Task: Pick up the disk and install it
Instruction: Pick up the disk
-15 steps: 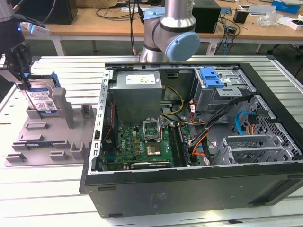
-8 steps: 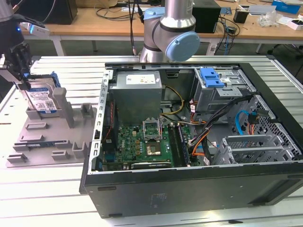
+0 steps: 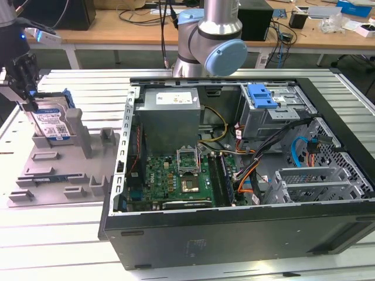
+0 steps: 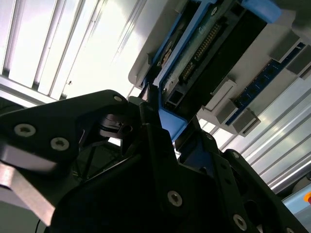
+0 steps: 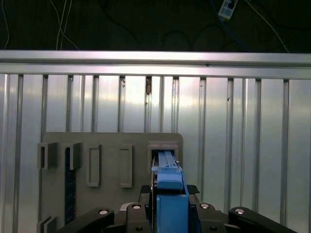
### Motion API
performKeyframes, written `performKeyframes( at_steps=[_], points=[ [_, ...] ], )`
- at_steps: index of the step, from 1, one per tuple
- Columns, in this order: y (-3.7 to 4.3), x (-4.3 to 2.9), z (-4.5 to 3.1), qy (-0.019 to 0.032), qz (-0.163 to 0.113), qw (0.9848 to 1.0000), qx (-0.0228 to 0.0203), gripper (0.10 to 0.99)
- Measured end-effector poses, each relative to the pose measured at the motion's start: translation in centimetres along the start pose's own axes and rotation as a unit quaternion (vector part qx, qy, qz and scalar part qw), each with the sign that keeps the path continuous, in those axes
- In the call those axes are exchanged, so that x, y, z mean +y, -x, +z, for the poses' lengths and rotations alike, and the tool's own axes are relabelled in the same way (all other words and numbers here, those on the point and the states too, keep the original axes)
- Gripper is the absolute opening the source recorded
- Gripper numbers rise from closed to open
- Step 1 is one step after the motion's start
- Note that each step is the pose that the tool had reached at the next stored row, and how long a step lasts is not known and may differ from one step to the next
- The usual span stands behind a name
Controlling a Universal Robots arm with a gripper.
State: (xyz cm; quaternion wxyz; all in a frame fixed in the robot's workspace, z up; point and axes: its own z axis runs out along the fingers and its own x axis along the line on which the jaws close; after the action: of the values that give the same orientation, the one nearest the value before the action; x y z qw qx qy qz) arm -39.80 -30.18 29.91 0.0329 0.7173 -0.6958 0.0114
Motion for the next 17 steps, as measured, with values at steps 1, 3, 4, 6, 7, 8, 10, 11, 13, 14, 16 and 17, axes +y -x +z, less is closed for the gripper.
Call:
performKeyframes(
  at_steps=[1,3,4,6,7,8,10,11,13,14,16,17],
  points=[
    [0.00,0.00,0.00,0.0000,0.000,1.0000,0.0000,0.369],
    [0.00,0.00,0.00,0.0000,0.000,1.0000,0.0000,0.369],
    [0.00,0.00,0.00,0.0000,0.000,1.0000,0.0000,0.369],
    [0.00,0.00,0.01,0.0000,0.000,1.0000,0.0000,0.369],
    [0.00,0.00,0.01,0.0000,0.000,1.0000,0.0000,0.369],
    [0.00,0.00,0.01,0.0000,0.000,1.0000,0.0000,0.369],
    [0.00,0.00,0.01,0.0000,0.000,1.0000,0.0000,0.369],
    [0.00,0.00,-0.03,-0.0002,0.000,1.0000,-0.0001,0.369],
    [-0.03,0.01,-0.40,0.0000,0.000,1.0000,0.0000,0.369],
    [-0.03,0.01,-0.52,-0.0001,0.000,1.0000,-0.0001,0.369],
    [-0.05,0.03,-0.81,0.0000,0.000,1.0000,0.0000,0.369],
    [-0.06,0.03,-0.96,0.0000,0.000,1.0000,0.0000,0.369]
  ],
)
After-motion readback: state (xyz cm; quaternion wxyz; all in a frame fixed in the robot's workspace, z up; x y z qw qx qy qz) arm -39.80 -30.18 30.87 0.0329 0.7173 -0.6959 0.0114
